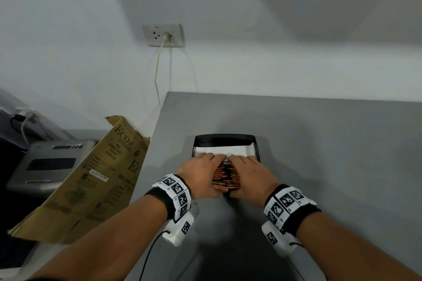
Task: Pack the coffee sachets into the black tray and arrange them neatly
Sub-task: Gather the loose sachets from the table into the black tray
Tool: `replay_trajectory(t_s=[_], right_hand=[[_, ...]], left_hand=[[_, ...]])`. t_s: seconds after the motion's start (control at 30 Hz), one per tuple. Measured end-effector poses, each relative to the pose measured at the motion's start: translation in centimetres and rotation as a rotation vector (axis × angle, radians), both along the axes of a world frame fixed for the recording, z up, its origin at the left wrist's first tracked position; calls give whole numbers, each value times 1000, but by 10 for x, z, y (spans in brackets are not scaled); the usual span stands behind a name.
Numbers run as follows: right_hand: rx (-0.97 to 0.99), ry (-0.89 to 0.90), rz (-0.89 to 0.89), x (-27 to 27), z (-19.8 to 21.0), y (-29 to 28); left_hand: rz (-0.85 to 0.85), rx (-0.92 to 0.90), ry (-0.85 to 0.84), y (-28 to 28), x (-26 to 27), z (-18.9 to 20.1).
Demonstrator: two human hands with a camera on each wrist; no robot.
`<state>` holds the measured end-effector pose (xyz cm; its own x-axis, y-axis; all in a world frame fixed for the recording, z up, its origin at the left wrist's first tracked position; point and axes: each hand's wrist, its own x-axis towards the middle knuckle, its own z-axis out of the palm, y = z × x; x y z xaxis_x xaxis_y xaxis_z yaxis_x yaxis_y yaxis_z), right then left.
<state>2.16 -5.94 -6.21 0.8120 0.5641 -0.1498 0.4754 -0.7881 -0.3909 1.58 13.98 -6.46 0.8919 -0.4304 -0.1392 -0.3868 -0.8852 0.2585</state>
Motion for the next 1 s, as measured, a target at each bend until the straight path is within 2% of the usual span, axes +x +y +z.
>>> replay_trajectory(t_s=[0.1, 0.3, 0.5, 0.73, 0.87, 1.0], right_hand=[[7, -13, 19, 0, 3, 0], [-100, -79, 65, 0, -2, 3], [-145, -107, 60, -2, -4, 3], [-28, 111, 59, 18, 15, -6], [55, 189, 48, 25, 24, -17], [7, 181, 29, 30, 20, -22]], left_hand=[[14, 21, -4, 0, -2, -1], [66, 28, 35, -4, -6, 3], [34, 95, 27, -9, -7, 4], [106, -78, 236, 2, -6, 31], [85, -114, 253, 6, -1, 41], [68, -165, 230, 8, -5, 37]])
